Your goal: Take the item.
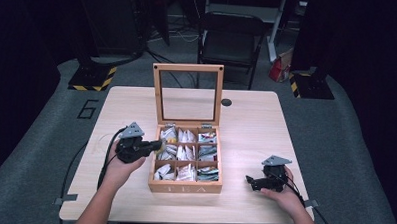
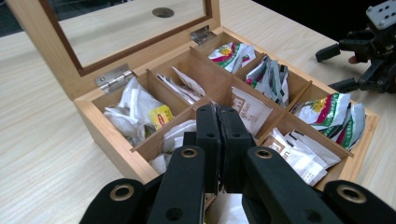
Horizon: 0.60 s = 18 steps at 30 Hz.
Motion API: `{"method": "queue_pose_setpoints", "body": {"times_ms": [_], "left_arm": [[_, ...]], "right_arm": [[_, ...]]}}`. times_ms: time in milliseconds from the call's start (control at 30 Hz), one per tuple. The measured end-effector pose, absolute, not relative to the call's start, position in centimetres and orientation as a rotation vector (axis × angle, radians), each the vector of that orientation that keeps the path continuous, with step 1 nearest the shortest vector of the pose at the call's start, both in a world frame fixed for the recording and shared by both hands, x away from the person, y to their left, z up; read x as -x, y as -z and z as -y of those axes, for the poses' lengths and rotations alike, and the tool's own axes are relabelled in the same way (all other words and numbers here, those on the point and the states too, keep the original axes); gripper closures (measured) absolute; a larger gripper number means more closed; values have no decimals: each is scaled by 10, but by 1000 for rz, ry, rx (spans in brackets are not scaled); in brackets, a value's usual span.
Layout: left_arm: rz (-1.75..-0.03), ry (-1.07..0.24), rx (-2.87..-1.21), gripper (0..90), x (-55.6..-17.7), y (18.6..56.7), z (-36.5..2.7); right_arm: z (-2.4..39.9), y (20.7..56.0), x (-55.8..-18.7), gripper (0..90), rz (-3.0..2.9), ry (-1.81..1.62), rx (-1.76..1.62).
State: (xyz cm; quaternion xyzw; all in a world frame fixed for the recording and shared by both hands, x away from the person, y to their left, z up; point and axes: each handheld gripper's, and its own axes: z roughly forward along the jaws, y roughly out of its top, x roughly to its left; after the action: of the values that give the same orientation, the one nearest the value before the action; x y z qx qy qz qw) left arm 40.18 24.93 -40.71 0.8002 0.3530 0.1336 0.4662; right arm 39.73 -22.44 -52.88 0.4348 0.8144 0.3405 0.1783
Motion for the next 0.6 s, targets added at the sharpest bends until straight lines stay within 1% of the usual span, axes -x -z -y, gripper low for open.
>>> {"method": "queue_pose_setpoints", "body": {"times_ms": [400,600], "left_arm": [[-917,-347,-1902,885,-399,394,-269],[-927,-359,-1898,885,-400,391,-278]], "right_arm": [[224,529,-397,0,-2305,-962,-1230],[224,529,-397,0,-2304,-963,-1230]]}}
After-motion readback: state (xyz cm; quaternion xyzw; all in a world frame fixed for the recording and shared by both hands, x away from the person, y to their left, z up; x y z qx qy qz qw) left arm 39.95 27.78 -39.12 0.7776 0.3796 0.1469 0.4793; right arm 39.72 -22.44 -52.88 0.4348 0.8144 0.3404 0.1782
